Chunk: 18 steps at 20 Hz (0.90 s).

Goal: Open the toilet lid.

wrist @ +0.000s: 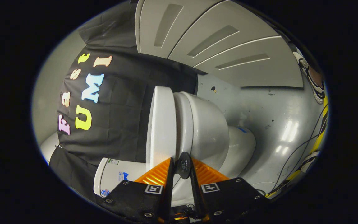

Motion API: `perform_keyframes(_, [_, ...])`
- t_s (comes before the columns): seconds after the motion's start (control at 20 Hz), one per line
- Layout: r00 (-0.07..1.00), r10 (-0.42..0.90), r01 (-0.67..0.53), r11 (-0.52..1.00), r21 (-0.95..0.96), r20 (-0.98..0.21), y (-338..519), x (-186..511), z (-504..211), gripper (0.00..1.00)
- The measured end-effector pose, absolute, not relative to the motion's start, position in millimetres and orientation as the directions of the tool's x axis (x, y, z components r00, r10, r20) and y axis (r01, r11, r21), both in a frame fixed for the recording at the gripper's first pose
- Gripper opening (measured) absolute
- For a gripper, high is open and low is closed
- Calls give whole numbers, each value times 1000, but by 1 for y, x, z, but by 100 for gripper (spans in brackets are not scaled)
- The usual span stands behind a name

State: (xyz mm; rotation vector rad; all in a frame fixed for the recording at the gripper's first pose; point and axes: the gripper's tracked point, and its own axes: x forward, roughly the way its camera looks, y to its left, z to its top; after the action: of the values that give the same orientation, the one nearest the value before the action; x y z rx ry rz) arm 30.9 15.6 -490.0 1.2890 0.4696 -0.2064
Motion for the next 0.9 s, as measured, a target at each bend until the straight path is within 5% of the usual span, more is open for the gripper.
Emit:
perform_keyframes(0.1, [896, 111, 394, 248, 885, -430, 13, 31, -490, 16])
perform_keyframes(0.35, [914, 113, 352, 256, 900, -390, 14, 33, -487, 0])
perform_keyframes(0.9, [877, 139, 345, 486, 803, -461, 15, 32, -474, 0])
